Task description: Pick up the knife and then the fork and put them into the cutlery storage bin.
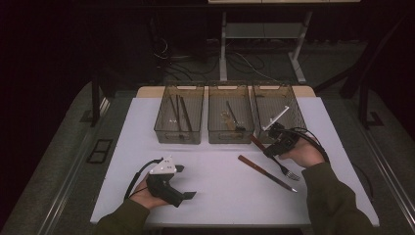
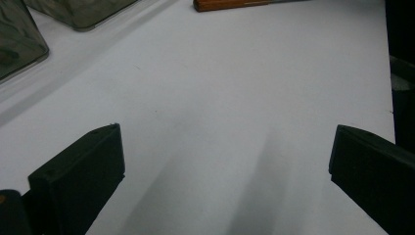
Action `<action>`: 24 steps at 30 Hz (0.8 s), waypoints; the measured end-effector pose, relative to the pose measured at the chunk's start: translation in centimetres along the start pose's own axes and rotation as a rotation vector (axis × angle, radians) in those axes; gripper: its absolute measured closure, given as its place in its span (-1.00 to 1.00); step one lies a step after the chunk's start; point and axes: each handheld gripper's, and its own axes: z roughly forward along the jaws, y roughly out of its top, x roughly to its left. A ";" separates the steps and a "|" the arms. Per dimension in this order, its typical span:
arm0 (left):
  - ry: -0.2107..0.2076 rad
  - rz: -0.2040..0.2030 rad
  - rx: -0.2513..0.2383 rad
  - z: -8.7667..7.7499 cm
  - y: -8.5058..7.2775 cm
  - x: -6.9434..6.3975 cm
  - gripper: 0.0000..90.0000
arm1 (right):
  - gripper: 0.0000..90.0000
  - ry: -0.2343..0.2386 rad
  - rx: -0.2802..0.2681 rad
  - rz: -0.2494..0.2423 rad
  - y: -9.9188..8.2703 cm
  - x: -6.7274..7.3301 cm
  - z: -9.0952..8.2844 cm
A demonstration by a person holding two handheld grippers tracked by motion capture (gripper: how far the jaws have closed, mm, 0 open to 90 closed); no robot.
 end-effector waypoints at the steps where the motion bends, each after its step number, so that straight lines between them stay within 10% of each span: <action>1: 0.000 0.001 0.000 0.0 0.0 0.0 -1.00 | 0.73 0.001 -0.016 0.002 -0.1 -0.1 -0.3; 24: 0.009 0.009 -0.001 -0.2 -0.1 0.2 -1.00 | 0.72 -0.048 -0.167 0.061 0.7 -2.6 -5.9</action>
